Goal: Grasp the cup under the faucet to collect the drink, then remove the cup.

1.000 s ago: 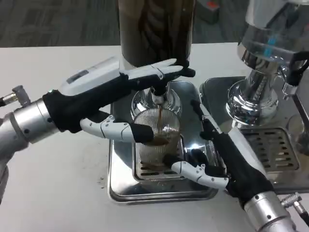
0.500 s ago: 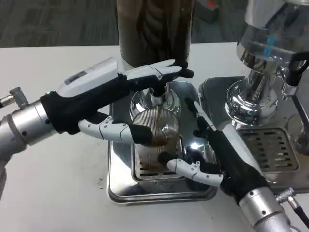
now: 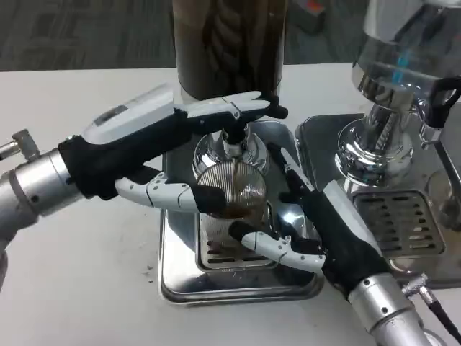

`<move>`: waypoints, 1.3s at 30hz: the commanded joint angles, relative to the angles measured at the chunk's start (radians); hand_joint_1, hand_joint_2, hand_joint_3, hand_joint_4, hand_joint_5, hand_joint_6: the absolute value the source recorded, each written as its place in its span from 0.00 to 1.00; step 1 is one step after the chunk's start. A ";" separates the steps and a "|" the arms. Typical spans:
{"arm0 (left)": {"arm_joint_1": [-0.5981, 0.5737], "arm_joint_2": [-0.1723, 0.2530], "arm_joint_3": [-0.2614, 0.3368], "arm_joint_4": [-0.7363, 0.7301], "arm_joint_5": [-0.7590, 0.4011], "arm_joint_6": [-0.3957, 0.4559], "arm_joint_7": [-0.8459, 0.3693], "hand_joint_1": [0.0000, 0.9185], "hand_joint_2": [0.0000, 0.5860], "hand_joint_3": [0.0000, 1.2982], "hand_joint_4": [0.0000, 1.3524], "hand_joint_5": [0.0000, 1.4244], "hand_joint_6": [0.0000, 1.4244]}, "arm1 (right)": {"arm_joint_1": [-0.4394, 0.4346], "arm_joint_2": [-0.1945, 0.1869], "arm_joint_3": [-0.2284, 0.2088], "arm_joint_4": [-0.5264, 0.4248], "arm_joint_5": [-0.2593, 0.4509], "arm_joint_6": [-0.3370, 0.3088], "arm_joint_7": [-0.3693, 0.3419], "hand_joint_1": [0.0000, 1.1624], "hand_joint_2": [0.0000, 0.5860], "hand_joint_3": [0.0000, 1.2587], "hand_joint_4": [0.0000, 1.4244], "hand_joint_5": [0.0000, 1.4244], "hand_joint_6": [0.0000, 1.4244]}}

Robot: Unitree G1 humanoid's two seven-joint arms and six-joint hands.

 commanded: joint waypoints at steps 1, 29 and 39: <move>0.026 0.024 -0.015 -0.007 0.020 -0.003 -0.020 0.00 0.20 0.13 0.06 0.07 0.19 | -0.018 0.006 0.005 0.013 0.006 -0.019 -0.004 0.47 0.28 0.00 0.00 0.00 0.12; 0.049 0.038 -0.013 -0.026 0.018 0.009 -0.004 0.00 0.19 0.13 0.07 0.08 0.20 | -0.019 0.016 0.022 0.009 0.019 -0.010 0.004 0.46 0.29 0.00 0.00 0.00 0.14; 0.036 0.030 0.003 0.009 -0.002 0.015 0.007 0.00 0.20 0.11 0.06 0.07 0.19 | -0.016 0.020 0.019 0.010 0.023 -0.008 -0.002 0.46 0.29 0.00 0.00 0.00 0.14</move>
